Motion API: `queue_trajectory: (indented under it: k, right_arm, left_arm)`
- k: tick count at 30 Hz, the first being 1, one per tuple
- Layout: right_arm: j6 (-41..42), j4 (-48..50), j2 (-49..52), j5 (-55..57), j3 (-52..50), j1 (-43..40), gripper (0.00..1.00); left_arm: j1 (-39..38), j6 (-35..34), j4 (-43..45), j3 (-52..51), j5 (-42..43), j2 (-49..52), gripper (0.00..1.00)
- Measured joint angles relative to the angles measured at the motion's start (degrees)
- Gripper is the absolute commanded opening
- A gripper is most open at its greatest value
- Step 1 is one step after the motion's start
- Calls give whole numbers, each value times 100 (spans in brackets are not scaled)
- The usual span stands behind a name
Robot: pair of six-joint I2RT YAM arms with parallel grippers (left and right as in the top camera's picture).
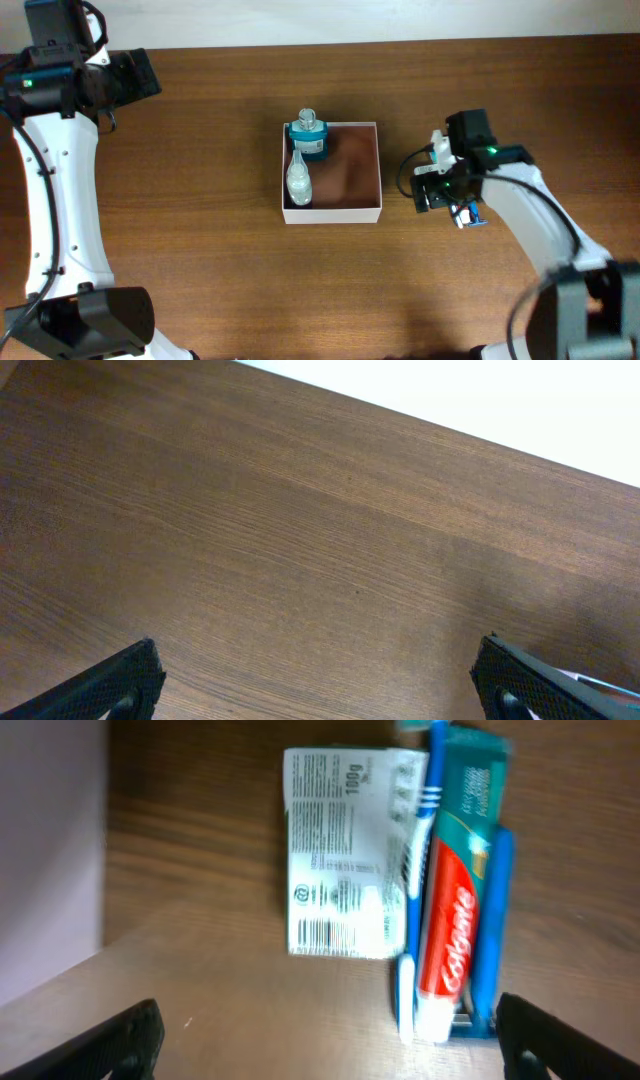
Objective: Pack container
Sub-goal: 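Reach right gripper down to the green soap box, then close right gripper on the green soap box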
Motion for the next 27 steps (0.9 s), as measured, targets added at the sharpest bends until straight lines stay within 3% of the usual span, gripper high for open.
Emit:
queue_trajectory:
  k: [3,5,10,17,22,27]
  right_arm:
    - [-116,354,461,0,0,0,100]
    - [-149,544,629,-2,0,0,88]
    - [-192,872,752,-7,0,0,78]
    - [-199,1045,752,-4,0,0,76]
    - [-197,1150,752,-4,0,0,66]
    - [-199,1228,802,-7,0,0,64]
  left_arm:
    - [0,0,9,0,0,0,100]
    - [0,0,7,0,0,0,100]
    - [0,0,7,0,0,0,100]
    - [0,0,7,0,0,0,100]
    - [0,0,7,0,0,0,100]
    - [0,0,7,0,0,0,100]
